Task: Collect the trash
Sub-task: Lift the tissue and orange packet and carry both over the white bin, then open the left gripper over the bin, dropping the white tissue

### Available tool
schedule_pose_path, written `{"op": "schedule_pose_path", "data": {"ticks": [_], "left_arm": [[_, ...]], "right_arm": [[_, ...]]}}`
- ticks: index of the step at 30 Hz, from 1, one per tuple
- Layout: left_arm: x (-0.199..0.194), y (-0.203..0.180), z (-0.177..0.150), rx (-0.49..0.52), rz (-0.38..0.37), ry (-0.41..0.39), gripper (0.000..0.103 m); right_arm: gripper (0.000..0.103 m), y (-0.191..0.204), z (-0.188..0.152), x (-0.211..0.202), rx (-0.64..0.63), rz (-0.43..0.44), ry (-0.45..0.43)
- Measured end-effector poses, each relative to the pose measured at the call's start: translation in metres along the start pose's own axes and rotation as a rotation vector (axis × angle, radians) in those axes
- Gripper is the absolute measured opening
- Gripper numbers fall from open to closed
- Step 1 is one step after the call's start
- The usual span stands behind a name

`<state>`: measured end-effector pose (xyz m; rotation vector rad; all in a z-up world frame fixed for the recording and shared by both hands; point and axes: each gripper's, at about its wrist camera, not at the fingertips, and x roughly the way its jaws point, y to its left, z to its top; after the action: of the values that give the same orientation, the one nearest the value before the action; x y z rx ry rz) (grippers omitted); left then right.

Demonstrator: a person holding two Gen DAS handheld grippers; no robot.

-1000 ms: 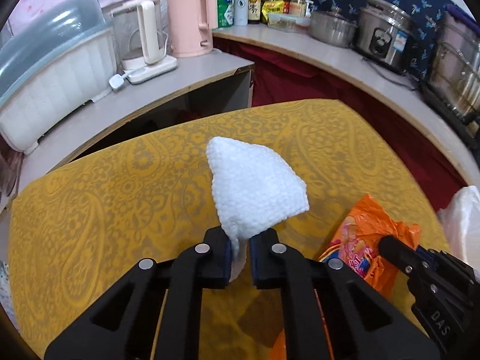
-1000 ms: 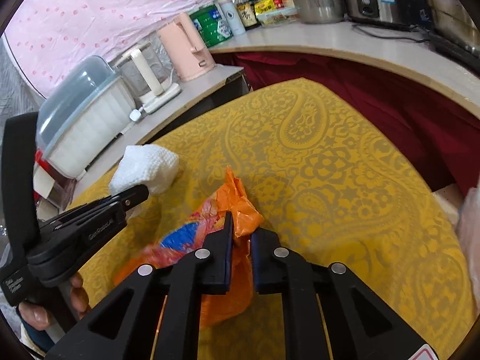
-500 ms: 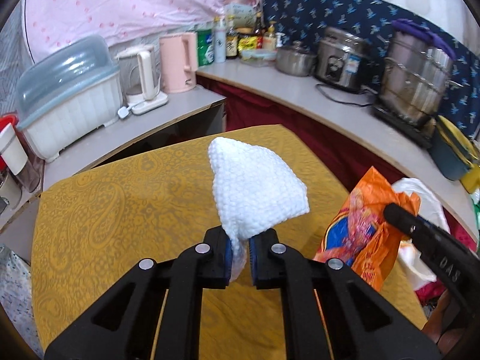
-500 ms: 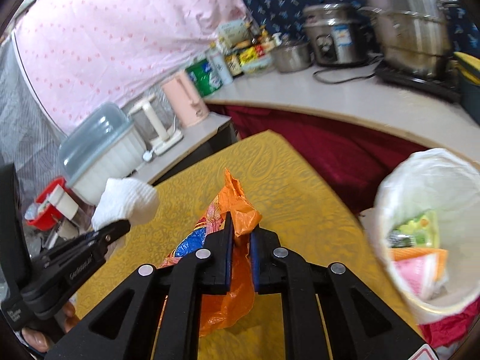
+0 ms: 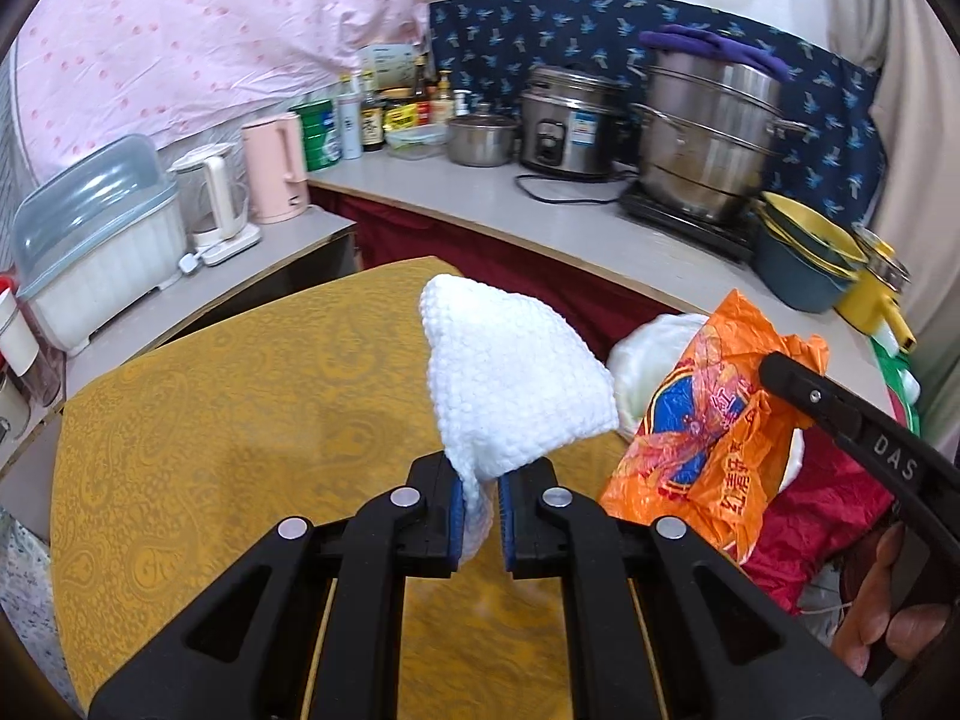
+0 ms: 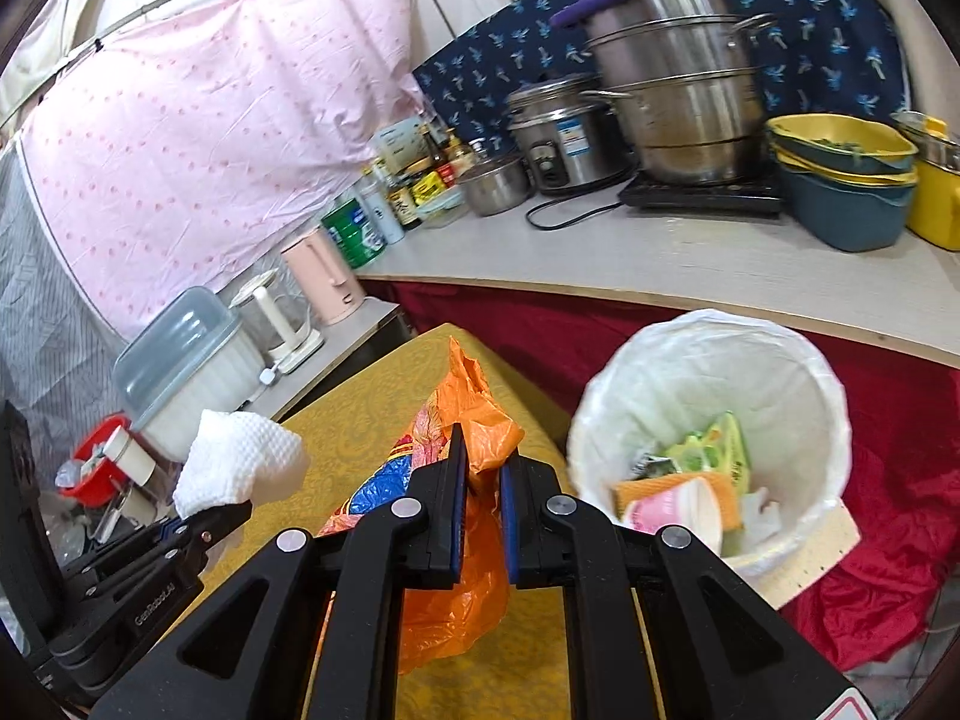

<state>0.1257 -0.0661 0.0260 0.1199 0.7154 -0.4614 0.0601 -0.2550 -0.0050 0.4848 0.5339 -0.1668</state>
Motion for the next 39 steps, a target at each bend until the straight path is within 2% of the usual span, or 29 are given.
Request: {"op": "schedule_pose_path", "data": {"ticks": [11, 22, 39], "left_arm": [[-0.005, -0.061, -0.016, 0.076, -0.066, 0.015, 0.009], [0.005, -0.106, -0.019, 0.124, -0.127, 0.038, 0.009], [0.063, -0.177, -0.005, 0.196, -0.213, 0.114, 0.01]], "right_arm": [[0.01, -0.063, -0.004, -0.045, 0.077, -0.075, -0.053], [0.01, -0.107, -0.005, -0.062, 0.132, -0.129, -0.08], [0.01, -0.178, 0.01, -0.072, 0.222, -0.226, -0.125]]}}
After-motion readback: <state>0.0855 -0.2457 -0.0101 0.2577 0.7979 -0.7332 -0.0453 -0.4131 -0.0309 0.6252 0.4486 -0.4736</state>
